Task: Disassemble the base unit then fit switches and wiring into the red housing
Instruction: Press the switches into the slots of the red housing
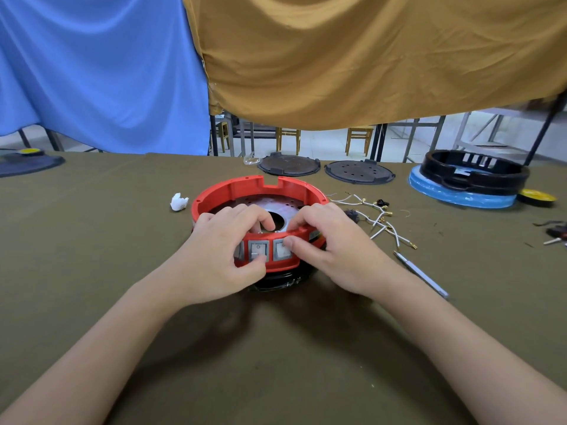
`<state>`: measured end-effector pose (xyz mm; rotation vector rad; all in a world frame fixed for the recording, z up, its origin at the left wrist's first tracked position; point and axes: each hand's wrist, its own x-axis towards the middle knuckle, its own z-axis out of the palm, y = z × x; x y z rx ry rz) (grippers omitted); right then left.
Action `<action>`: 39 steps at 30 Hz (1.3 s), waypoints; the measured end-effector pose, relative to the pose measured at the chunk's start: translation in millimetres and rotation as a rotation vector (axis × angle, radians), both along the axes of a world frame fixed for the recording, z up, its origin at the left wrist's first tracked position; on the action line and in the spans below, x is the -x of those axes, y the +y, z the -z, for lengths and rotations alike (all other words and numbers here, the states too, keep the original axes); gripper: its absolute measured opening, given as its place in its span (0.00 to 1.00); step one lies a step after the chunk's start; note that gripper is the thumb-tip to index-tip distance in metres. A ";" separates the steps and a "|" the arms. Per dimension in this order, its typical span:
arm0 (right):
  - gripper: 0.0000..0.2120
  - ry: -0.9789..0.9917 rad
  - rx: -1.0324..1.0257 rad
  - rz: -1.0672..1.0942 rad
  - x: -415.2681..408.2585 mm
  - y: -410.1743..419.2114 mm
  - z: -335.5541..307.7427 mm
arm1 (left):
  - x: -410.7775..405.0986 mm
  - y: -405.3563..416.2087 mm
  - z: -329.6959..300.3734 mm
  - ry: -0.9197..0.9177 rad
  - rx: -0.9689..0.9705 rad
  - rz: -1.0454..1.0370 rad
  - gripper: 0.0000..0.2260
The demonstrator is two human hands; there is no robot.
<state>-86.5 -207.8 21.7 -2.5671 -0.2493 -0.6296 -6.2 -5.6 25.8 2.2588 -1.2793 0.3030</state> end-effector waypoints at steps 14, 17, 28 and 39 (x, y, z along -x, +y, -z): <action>0.14 0.036 0.023 -0.018 0.4 -10.0 5.0 | -3.3 2.0 -3.1 -0.012 -0.023 -0.006 0.11; 0.15 0.015 0.033 0.004 -0.1 -6.7 5.4 | -2.6 1.7 -3.3 -0.022 -0.042 -0.013 0.11; 0.18 -0.084 0.083 0.003 1.4 7.7 4.1 | -2.3 7.8 -5.2 -0.156 -0.034 -0.123 0.09; 0.16 -0.186 0.305 0.112 1.9 12.7 1.1 | -7.8 11.1 -7.8 -0.078 0.024 0.055 0.10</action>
